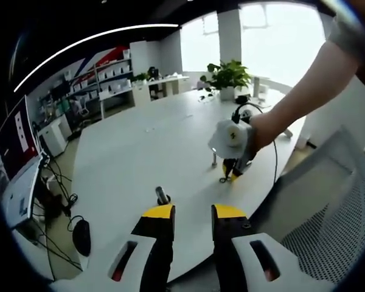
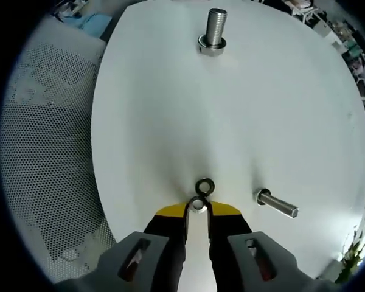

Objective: Place the washer onto the threaded stud by aligning its center hole with the stud, sliding it down to the base, and recovering from edge contact or off-axis alignment until the washer reaches the visible bottom stop.

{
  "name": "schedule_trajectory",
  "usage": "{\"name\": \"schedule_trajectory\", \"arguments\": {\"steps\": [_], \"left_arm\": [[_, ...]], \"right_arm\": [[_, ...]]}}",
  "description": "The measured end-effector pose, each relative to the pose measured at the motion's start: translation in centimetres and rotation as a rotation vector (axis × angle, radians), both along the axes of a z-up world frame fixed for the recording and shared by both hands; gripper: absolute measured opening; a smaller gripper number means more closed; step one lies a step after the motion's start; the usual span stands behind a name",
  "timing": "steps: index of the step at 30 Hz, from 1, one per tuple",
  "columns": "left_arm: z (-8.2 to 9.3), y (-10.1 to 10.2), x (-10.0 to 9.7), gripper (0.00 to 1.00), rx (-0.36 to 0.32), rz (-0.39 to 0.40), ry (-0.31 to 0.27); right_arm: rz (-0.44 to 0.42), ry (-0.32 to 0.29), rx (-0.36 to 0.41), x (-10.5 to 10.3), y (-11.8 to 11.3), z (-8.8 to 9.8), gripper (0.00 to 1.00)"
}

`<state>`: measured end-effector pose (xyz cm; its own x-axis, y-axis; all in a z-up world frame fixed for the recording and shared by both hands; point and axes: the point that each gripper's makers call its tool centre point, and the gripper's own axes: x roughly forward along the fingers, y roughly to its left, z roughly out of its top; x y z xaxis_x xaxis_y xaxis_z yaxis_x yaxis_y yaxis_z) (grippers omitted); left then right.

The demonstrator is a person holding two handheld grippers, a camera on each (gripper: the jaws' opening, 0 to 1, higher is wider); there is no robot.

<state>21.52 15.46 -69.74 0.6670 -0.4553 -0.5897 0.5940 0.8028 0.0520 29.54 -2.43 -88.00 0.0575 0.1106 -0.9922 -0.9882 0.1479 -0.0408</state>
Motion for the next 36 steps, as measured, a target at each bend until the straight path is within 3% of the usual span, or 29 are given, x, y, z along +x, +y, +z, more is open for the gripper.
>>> {"name": "schedule_trajectory", "arguments": {"steps": [2,5,7,11,13,20,28,36], "left_arm": [[-0.1,0.0,0.0,0.22,0.010,-0.005,0.000],[-0.2,-0.1,-0.1,0.22,0.015,-0.010,0.003],[-0.2,0.0,-0.1,0.22,0.014,-0.006,0.006],[-0.3,0.1,0.0,0.22,0.012,-0.002,0.007],[-0.3,0.1,0.0,0.22,0.013,-0.001,0.009],[-0.2,0.0,0.0,0.22,0.010,-0.004,0.008],[-0.3,0.1,0.0,0.22,0.014,-0.002,0.010],[-0.3,0.2,-0.1,0.22,0.027,0.001,0.004]], "right_arm": [[-0.056,0.014,0.045,0.0,0.2,0.0,0.14],[-0.209,0.076,0.152,0.3,0.3,0.2,0.14],[-0.229,0.088,0.193,0.4,0.2,0.3,0.13],[-0.255,0.085,0.202,0.4,-0.5,0.4,0.13],[-0.314,0.104,0.227,0.3,-0.8,0.5,0.13],[-0.425,0.077,0.314,1.7,-2.1,1.7,0.13],[-0.444,0.040,0.346,3.0,-2.9,3.9,0.13],[-0.397,-0.035,0.370,5.4,-2.5,6.3,0.13]]}}
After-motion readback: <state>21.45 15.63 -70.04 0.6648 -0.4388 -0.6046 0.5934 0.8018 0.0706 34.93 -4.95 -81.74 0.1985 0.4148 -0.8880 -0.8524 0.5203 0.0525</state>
